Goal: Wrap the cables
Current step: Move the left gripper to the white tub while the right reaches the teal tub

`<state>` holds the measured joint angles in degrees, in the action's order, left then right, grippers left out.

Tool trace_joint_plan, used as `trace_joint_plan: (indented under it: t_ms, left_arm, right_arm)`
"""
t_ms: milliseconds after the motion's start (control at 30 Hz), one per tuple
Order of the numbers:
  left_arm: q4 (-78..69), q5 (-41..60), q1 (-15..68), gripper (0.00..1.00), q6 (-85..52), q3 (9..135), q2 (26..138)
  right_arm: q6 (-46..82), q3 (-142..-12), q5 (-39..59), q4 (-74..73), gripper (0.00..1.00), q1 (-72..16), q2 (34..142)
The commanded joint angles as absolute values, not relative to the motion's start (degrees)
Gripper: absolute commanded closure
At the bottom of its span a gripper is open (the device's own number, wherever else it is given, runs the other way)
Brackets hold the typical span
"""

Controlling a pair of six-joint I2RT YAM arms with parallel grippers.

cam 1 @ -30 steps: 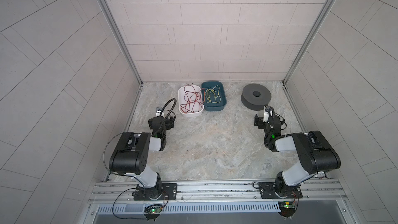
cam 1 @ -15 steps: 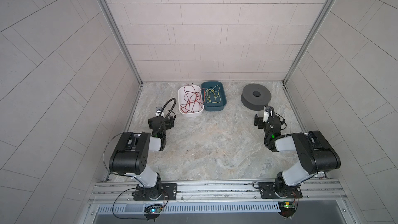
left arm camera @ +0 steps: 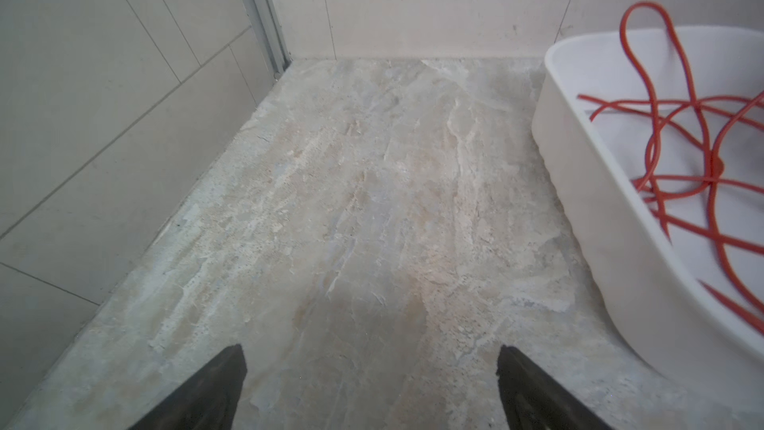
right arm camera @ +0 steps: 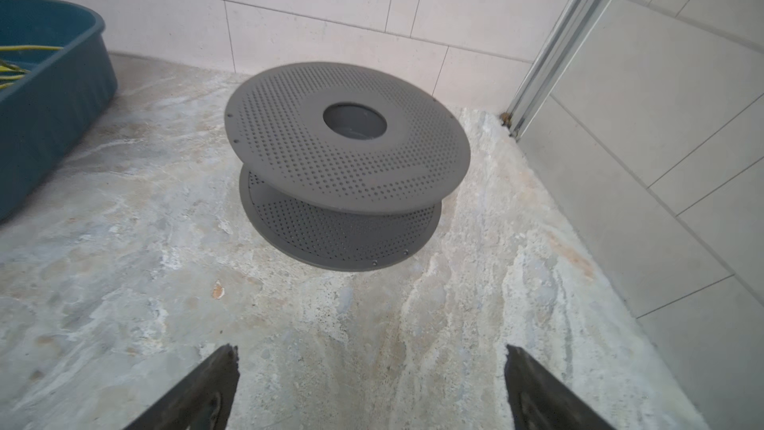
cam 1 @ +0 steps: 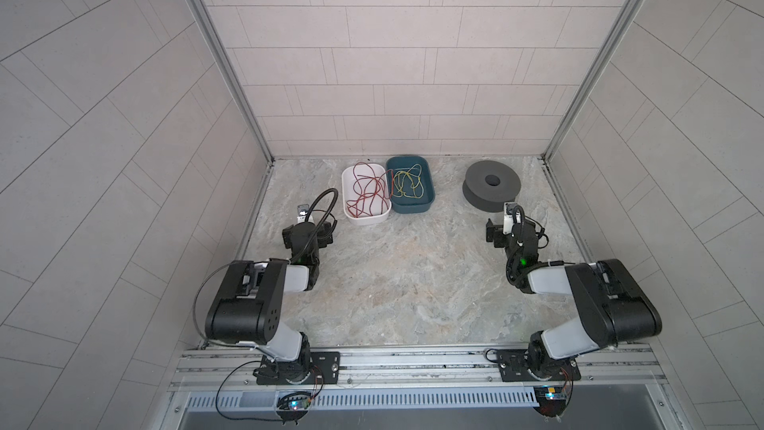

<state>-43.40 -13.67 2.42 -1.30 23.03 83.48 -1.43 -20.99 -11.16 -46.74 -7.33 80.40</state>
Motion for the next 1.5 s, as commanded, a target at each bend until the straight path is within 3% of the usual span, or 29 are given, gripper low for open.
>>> trace_joint_plan:
  t_ms: [0,200,333,633,867,1033,1300,1467]
  left_arm:
    - [-32.86,-16.36,2.91,0.00,-3.06,28.46,77.87]
    - [-7.52,-16.43,3.72,0.01,-12.00,41.21,74.61]
    - [3.33,-13.11,3.70,0.00,-16.63,48.06,75.05]
    - [19.34,8.59,4.61,0.01,-18.65,61.75,82.97]
    - [25.22,17.37,5.45,0.04,-19.63,67.34,85.11]
    - [25.05,17.84,7.72,0.04,-18.68,66.64,82.24]
    - [20.43,17.07,14.23,0.04,-15.64,63.51,77.28]
    - [18.18,18.37,16.01,0.04,-14.96,62.25,75.12]
  right_arm:
    - [-2.16,-24.88,-16.23,-36.11,0.01,-9.47,72.47]
    - [9.48,-38.88,-11.36,-13.22,0.01,-11.45,68.79]
    - [15.09,-46.63,-6.53,-6.39,0.01,-13.46,71.12]
    - [29.57,-65.22,6.74,8.11,0.01,-14.09,88.42]
    - [29.54,-72.00,2.30,8.61,0.01,-19.37,97.95]
    - [34.17,-76.11,4.97,8.13,0.16,-19.96,105.72]
    - [35.69,-78.59,2.20,7.42,0.30,-20.22,111.03]
    - [36.35,-81.22,3.30,7.90,0.45,-20.30,113.71]
